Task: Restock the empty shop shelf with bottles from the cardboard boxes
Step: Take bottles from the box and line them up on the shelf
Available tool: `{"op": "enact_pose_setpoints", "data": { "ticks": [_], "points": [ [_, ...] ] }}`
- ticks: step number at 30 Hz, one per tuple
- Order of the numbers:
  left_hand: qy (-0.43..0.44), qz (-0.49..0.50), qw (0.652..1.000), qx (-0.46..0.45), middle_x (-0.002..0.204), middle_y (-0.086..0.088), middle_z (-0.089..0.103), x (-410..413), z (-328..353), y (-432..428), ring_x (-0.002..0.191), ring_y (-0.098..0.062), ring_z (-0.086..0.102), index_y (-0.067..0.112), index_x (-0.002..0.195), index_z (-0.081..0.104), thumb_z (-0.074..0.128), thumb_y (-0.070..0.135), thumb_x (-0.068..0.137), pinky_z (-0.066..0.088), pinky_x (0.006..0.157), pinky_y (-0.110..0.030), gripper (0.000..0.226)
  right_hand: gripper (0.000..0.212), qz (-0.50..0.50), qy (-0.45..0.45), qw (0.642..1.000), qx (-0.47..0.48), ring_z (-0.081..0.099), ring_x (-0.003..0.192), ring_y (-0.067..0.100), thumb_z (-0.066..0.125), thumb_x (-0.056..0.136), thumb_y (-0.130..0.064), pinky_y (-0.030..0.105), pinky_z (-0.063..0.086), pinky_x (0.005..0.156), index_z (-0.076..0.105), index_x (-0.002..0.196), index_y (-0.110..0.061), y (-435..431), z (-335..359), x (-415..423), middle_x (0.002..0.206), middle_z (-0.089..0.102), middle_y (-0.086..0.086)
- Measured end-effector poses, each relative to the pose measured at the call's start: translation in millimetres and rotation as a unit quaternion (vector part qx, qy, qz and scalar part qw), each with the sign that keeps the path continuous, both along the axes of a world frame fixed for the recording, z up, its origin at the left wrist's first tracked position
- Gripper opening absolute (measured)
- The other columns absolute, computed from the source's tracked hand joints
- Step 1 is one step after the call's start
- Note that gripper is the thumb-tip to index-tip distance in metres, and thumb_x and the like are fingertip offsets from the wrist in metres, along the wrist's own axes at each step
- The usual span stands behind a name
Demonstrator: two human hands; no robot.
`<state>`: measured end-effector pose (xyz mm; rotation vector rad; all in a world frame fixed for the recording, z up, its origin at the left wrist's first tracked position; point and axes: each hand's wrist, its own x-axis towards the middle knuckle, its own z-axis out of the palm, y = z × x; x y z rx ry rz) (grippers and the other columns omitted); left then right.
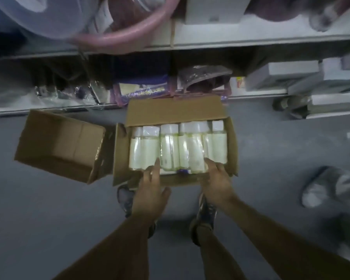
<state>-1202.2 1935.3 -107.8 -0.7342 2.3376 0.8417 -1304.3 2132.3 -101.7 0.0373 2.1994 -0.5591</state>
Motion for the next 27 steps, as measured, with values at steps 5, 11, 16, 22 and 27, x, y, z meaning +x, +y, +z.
{"op": "enact_pose_setpoints", "data": {
  "ticks": [5,11,16,22,27],
  "points": [
    [-0.001,0.026,1.000,-0.001,0.166,-0.012,0.031,-26.8,-106.1,-9.9,0.146,-0.038,0.043,0.027,0.171,0.008,0.069,0.034,0.100,0.046,0.115,-0.053,0.094,0.086,-0.019,0.051,0.998,0.006,0.041,0.145,0.036,0.066,0.103,-0.033,0.048,0.044,0.113,0.012,0.170,-0.030,-3.2,-84.4,-28.3,0.162,0.031,0.012],
    [-0.027,0.058,0.998,0.029,0.166,-0.016,0.030,-70.2,-196.6,-6.5,0.146,-0.040,0.041,0.017,0.170,0.007,0.068,0.043,0.100,0.043,0.111,-0.049,0.096,0.111,-0.052,0.080,0.995,-0.001,0.038,0.145,0.033,0.076,0.094,-0.046,0.054,0.047,0.107,-0.008,0.168,-0.043,-17.2,-146.4,-36.8,0.160,0.031,0.009],
    [0.011,0.119,0.993,-0.017,0.160,-0.021,0.035,-87.3,-220.0,17.4,0.142,-0.041,0.043,0.004,0.165,0.011,0.075,0.050,0.095,0.041,0.118,-0.049,0.106,0.121,-0.053,0.146,0.987,0.048,0.044,0.135,0.032,0.079,0.086,-0.058,0.053,0.051,0.087,-0.013,0.165,-0.043,-26.5,-167.1,-31.6,0.150,0.035,0.007],
    [0.001,0.156,0.988,-0.010,0.148,-0.016,0.049,-96.1,-219.7,11.6,0.123,-0.040,0.062,0.020,0.167,0.010,0.084,0.047,0.088,0.056,0.100,-0.051,0.111,0.128,-0.043,0.150,0.983,0.098,0.054,0.128,0.038,0.084,0.082,-0.055,0.062,0.055,0.092,-0.013,0.165,-0.039,-37.7,-167.4,-39.8,0.147,0.042,0.007],
    [-0.046,0.176,0.983,0.035,0.148,-0.013,0.049,-102.6,-204.8,0.3,0.121,-0.038,0.064,0.029,0.168,0.006,0.090,0.044,0.081,0.059,0.081,-0.043,0.122,0.120,-0.074,0.123,0.987,0.076,0.058,0.126,0.039,0.088,0.083,-0.038,0.049,0.053,0.089,0.002,0.167,-0.026,-39.9,-162.4,-47.5,0.150,0.045,0.008]
  ]
}}
